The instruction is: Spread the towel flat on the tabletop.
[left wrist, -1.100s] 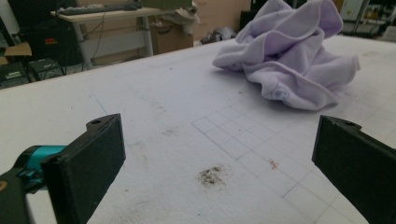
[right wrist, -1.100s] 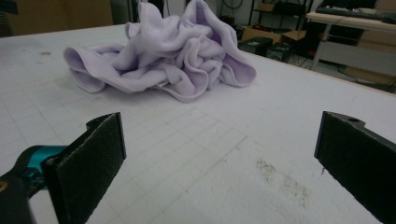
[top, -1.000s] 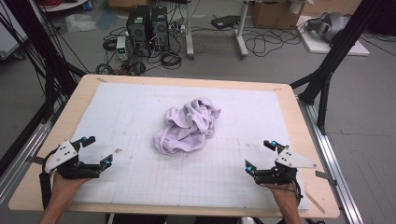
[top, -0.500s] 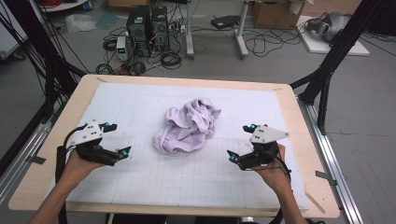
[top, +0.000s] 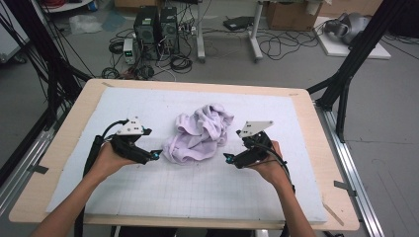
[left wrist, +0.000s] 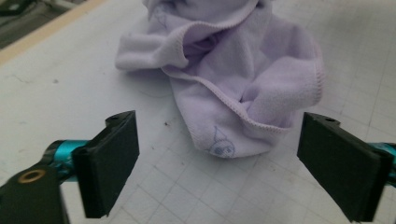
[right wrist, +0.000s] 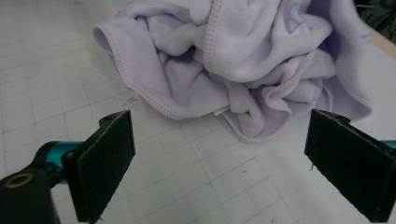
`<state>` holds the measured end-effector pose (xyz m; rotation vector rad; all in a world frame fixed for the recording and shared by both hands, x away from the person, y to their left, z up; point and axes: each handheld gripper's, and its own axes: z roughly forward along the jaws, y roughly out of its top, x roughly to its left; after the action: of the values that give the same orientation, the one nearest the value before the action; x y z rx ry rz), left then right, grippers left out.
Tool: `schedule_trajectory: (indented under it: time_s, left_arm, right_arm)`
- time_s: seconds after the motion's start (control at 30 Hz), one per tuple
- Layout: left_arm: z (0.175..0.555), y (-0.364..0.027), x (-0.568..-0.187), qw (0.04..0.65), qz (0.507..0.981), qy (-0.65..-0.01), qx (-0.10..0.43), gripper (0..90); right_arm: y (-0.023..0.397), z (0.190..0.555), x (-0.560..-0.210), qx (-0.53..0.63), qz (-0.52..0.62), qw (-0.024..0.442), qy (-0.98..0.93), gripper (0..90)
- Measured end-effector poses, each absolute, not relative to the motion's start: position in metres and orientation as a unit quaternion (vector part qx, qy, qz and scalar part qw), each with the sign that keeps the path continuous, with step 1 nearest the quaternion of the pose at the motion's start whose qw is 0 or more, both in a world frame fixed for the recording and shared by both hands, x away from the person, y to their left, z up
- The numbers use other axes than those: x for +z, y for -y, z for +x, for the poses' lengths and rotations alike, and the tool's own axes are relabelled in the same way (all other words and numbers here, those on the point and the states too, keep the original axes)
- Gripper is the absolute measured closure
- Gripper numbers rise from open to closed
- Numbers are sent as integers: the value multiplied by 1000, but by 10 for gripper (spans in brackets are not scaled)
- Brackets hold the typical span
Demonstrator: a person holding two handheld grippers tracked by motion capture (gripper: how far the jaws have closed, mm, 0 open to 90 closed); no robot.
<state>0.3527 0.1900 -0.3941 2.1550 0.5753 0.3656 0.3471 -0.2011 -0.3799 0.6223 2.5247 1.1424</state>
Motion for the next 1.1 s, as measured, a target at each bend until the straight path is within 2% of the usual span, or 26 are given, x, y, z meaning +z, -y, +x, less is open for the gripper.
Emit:
schedule_trajectory:
  time_s: [0.17,0.27,0.47,0.67,0.7,0.73,0.8,0.83,0.87,0.9,0.93,0.97,1.0,1.03,1.1]
  left_arm:
    - [363,-181,-405,408,870,-250,118,205]
    - [367,-175,-409,405,871,-261,101,205]
    - [372,-160,-411,376,882,-273,77,228]
    - [376,-146,-414,341,894,-283,70,293]
    - [377,-146,-414,338,895,-284,69,325]
    - [378,-145,-415,336,895,-285,70,348]
    - [379,-144,-415,329,896,-287,75,373]
    - [379,-144,-416,326,898,-286,76,422]
    - [379,-143,-416,321,900,-285,79,534]
    - [380,-143,-416,313,904,-281,81,534]
    - [380,-142,-417,312,905,-276,82,632]
    - [380,-142,-417,312,905,-276,82,664]
    - [379,-142,-416,309,906,-275,86,664]
    - [379,-142,-415,311,906,-275,87,714]
    - [378,-144,-413,318,900,-285,85,738]
  right_arm:
    - [186,356,-391,380,190,126,-897,204]
    - [178,358,-396,367,174,125,-905,229]
    - [161,361,-406,335,142,131,-922,301]
    - [149,360,-414,310,125,153,-930,397]
    - [145,360,-416,294,121,167,-933,451]
    - [143,360,-417,289,120,172,-934,451]
    - [141,361,-418,286,116,177,-935,545]
    - [140,361,-419,282,114,184,-935,620]
    - [138,362,-418,281,111,188,-935,747]
    - [138,362,-418,281,111,188,-935,747]
    - [138,364,-417,288,114,182,-933,806]
    - [138,364,-417,288,114,182,-933,806]
    - [139,365,-416,293,114,178,-933,817]
    - [141,365,-414,299,116,176,-931,826]
    - [148,365,-408,321,124,163,-924,836]
